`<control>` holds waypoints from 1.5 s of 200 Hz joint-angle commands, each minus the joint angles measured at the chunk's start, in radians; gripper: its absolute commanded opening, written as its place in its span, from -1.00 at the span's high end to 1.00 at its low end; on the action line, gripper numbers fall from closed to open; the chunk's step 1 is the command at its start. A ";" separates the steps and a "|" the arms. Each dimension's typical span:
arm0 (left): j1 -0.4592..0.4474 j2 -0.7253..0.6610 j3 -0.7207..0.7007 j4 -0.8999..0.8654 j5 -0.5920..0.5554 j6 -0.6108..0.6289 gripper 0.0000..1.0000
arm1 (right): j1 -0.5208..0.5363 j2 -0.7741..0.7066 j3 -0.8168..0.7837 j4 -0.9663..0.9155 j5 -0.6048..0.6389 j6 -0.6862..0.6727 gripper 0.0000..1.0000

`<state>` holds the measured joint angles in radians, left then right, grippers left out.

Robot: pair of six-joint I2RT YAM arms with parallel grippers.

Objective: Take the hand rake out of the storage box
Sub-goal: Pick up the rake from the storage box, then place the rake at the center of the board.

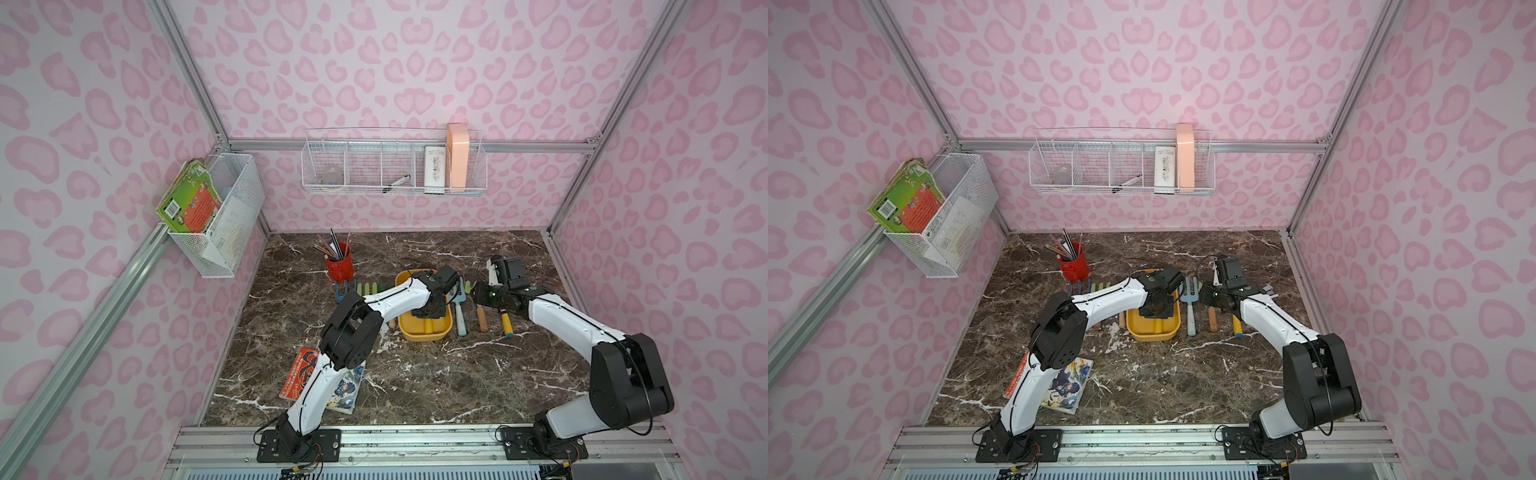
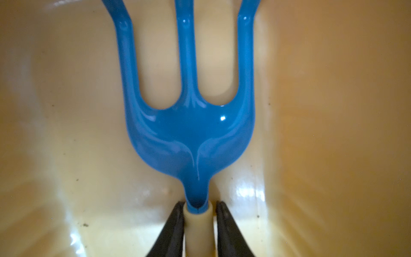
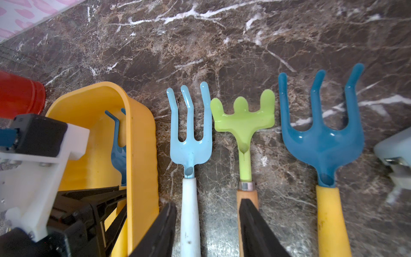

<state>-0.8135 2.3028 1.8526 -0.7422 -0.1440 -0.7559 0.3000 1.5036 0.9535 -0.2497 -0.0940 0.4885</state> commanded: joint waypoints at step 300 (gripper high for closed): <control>0.582 -0.712 -0.636 -0.068 -0.009 0.550 0.74 | 0.052 0.082 0.133 -0.036 -0.022 -0.054 0.03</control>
<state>-0.2665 1.5974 1.2419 -0.8429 -0.1581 -0.2665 0.3424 1.5776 1.0771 -0.2779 -0.1154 0.4431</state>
